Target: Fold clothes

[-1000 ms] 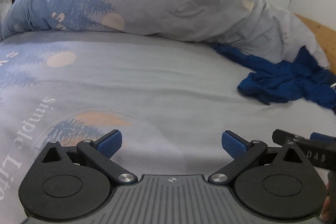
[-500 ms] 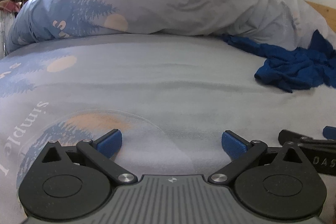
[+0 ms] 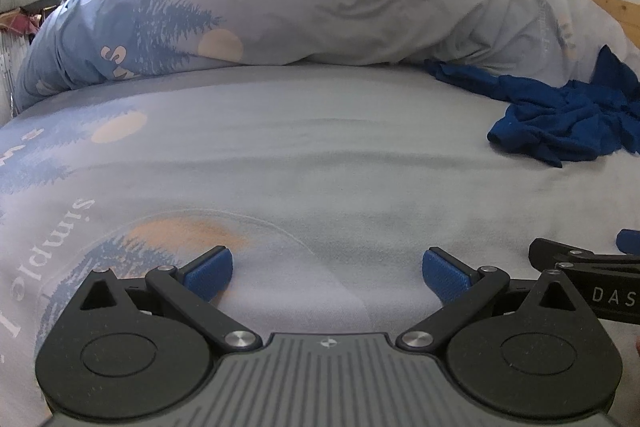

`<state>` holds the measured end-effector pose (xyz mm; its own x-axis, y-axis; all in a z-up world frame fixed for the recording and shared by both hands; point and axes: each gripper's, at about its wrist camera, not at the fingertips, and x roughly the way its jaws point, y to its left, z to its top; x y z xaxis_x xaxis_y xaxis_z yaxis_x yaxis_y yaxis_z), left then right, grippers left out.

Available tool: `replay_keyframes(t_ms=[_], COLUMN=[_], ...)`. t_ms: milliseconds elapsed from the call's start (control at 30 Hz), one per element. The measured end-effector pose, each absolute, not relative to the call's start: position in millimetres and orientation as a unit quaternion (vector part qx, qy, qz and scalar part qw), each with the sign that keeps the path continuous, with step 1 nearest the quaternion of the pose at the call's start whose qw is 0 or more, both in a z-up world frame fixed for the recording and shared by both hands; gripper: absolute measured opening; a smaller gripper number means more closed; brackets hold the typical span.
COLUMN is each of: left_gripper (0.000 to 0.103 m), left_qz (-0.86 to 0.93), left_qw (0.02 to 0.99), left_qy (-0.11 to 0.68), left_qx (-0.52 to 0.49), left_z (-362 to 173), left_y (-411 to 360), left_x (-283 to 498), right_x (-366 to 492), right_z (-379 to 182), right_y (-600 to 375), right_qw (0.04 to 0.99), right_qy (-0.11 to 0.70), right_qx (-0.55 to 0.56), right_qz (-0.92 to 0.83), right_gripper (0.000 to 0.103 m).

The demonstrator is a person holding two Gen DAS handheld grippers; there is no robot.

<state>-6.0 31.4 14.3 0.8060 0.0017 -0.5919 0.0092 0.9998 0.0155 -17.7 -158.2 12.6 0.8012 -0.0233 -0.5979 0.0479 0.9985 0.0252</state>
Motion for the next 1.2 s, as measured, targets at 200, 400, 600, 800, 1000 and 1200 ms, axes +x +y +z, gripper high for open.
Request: replay_keyframes(t_ms=[200,400,600,800,1000,1200], left_gripper=[0.103,0.103,0.103,0.103,0.103,0.103], left_qz=[0.002,0.004,0.008,0.009,0.01,0.008], left_qw=[0.95,0.95,0.949,0.95,0.95,0.95], left_qy=[0.313,0.313,0.313,0.313,0.312,0.312], left_qx=[0.016,0.018,0.021,0.021,0.023,0.023], left_z=[15,14,14,14,13,13], left_y=[30,28,25,24,24,26], left_x=[-5,-4,-4,-5,-5,-3], right_x=[-18,-16,-16,-18,-11,-12], right_z=[14,14,14,14,12,13], right_y=[-160,-160,-160,-161,-151,-153], right_qw=[0.949,0.949,0.949,0.949,0.949,0.949], right_qy=[0.314,0.312,0.313,0.313,0.312,0.312], right_qx=[0.021,0.021,0.02,0.019,0.02,0.02], right_qz=[-0.018,-0.02,-0.02,-0.02,-0.024,-0.024], right_gripper=[0.103,0.103,0.103,0.103,0.103,0.103])
